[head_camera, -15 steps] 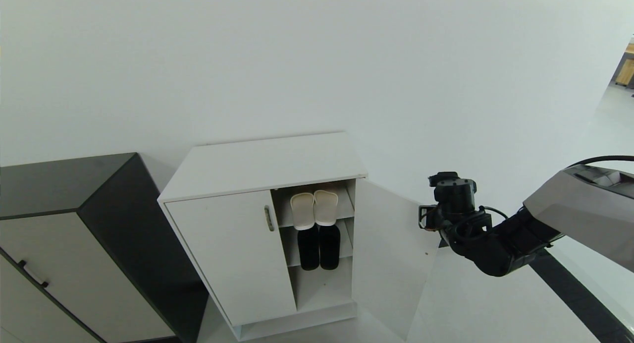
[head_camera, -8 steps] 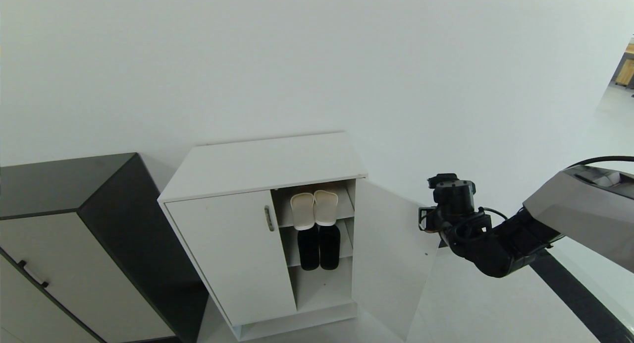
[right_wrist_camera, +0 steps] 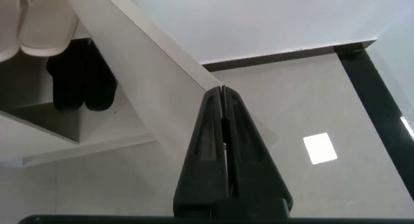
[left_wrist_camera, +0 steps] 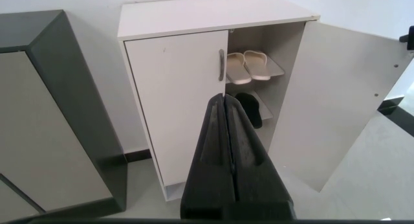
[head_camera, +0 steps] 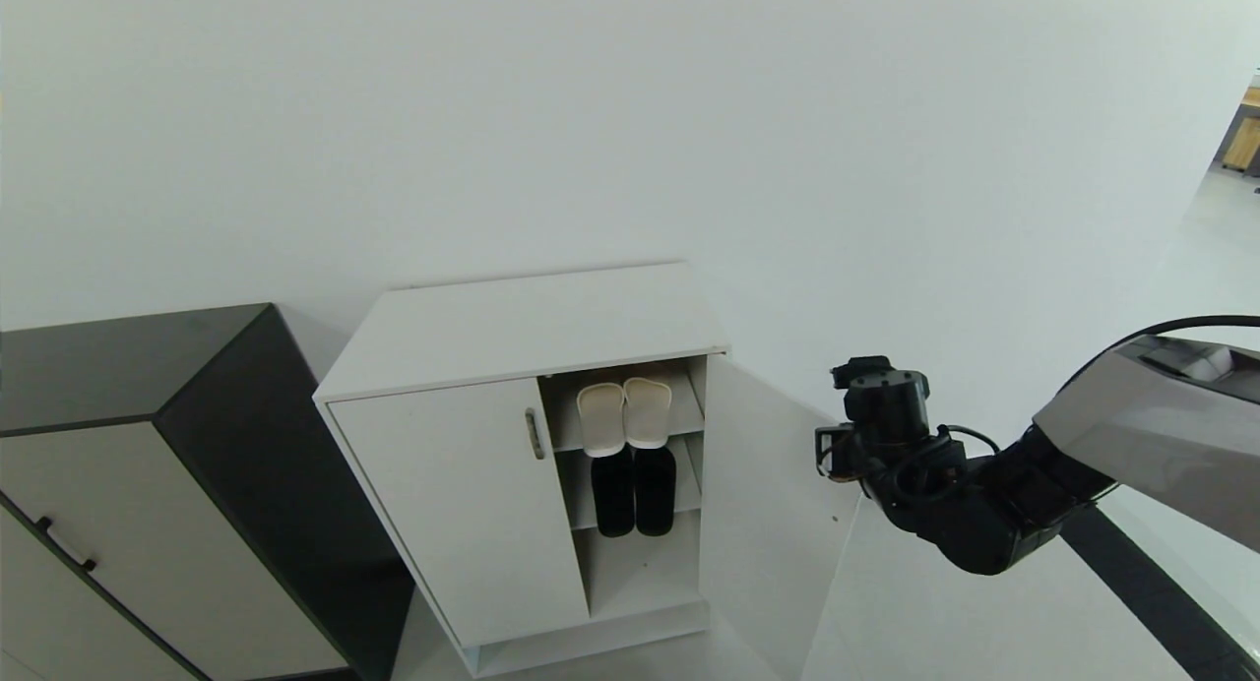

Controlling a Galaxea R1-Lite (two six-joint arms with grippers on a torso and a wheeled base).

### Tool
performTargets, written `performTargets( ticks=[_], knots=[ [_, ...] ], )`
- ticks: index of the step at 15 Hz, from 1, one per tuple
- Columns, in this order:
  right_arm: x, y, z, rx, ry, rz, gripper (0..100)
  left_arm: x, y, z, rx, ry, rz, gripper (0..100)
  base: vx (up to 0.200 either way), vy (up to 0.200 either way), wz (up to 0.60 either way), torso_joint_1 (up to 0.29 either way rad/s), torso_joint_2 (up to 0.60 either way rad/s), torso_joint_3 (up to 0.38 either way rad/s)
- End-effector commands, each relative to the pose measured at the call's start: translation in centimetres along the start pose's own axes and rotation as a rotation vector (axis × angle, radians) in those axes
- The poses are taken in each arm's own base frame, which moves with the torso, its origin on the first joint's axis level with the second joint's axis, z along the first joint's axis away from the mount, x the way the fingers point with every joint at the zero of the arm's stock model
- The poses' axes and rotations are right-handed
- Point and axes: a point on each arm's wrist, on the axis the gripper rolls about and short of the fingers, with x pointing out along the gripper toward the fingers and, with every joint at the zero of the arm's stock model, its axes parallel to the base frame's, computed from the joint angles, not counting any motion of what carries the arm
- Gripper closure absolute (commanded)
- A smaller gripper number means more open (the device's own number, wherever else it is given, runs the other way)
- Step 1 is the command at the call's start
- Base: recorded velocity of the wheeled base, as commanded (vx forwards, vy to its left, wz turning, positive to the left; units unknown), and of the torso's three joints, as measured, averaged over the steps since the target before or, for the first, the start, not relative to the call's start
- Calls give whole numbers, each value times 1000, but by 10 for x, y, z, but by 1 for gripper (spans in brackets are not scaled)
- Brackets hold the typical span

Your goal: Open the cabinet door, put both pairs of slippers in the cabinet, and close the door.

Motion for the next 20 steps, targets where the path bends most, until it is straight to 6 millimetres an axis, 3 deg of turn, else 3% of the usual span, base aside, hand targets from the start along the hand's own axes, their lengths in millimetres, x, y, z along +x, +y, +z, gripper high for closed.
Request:
performTargets(
  ticks=[1,5,8,15,20],
  knots=[
    [-24,20,0,-1,-7,70,100,0,0,0,0,0,1,100,0,0,0,0,0,0],
    [-71,41,14,10,-54,175,100,0,0,0,0,0,1,100,0,0,0,0,0,0],
    [-86,38,20,17,-70,205,100,0,0,0,-1,0,1,100,0,0,0,0,0,0],
    [-92,38,10,-12,-34,289,100,0,0,0,0,1,1,100,0,0,0,0,0,0],
    [-91,38,8,-15,-29,287,100,0,0,0,0,0,-2,100,0,0,600,1,1,2]
  ],
)
